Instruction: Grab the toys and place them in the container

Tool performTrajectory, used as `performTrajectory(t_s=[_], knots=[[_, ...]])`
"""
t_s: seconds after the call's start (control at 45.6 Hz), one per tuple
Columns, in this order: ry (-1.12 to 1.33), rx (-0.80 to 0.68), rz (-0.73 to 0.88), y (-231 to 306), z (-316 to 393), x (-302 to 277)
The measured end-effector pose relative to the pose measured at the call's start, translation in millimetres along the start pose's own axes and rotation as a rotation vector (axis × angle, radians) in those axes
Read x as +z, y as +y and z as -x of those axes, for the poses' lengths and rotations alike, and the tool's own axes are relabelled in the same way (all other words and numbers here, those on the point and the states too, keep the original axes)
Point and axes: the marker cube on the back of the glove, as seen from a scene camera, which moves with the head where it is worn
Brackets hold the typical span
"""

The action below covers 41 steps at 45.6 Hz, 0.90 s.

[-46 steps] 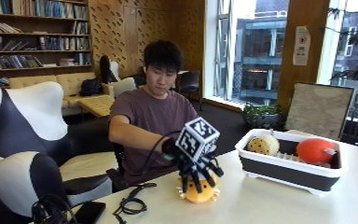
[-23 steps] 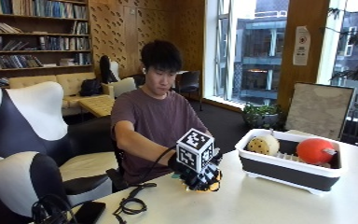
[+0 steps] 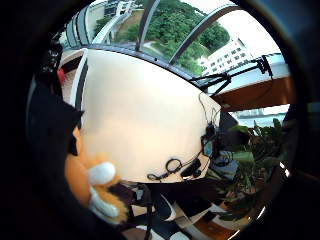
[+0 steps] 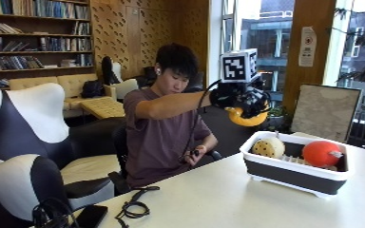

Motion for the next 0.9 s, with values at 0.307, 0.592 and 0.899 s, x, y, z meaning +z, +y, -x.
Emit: performTrajectory(t_s=[0.307,0.592,0.899], knots=[[0.22,-0.219,0.026,-69.7,104.1,20.4],[0.199,-0.193,0.058,-103.8,164.6,64.9],[0.288,-0.13,0.144,-109.1,172.9,93.9]])
